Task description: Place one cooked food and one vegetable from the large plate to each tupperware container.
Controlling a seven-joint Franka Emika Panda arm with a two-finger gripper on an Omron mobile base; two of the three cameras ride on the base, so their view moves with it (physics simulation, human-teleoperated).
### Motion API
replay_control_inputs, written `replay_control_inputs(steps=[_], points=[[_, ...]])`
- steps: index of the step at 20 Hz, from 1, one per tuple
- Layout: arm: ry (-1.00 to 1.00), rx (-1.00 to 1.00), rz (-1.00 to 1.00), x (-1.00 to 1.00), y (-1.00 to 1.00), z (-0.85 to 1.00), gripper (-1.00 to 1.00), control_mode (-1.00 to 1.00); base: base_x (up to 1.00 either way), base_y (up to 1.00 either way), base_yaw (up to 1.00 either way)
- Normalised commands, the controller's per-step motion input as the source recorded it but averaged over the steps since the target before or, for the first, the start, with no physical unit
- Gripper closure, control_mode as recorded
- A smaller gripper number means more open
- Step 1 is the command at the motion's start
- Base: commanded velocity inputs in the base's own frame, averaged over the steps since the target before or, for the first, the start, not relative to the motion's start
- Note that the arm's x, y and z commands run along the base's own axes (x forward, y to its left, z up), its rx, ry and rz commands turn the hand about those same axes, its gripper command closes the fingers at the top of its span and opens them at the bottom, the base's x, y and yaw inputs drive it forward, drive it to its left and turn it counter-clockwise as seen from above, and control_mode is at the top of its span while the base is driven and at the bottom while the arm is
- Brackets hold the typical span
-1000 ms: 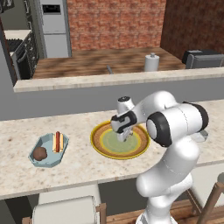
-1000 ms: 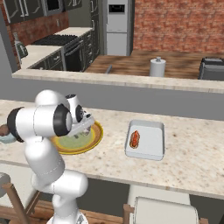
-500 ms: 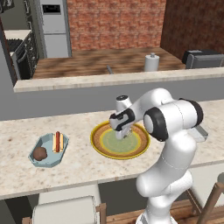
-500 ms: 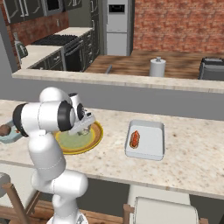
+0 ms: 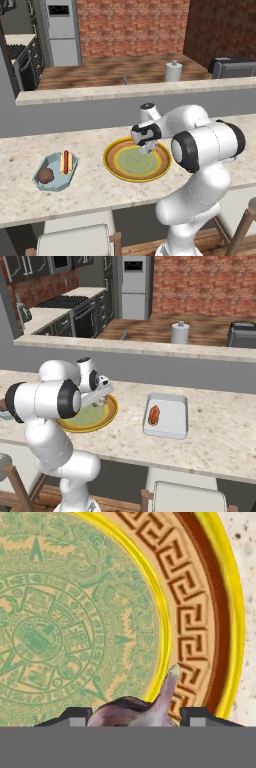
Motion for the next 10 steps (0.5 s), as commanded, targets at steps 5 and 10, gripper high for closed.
replay_control_inputs(steps=[5,10], points=[[-0.13,-0.05,-0.06,-0.67,-0.22,1.00,1.00,-1.00,0.00,0.00,0.00],[0.20,-0.17,-0.24,-0.06,-0.88,0.88,1.00,-1.00,0.00,0.00,0.00]])
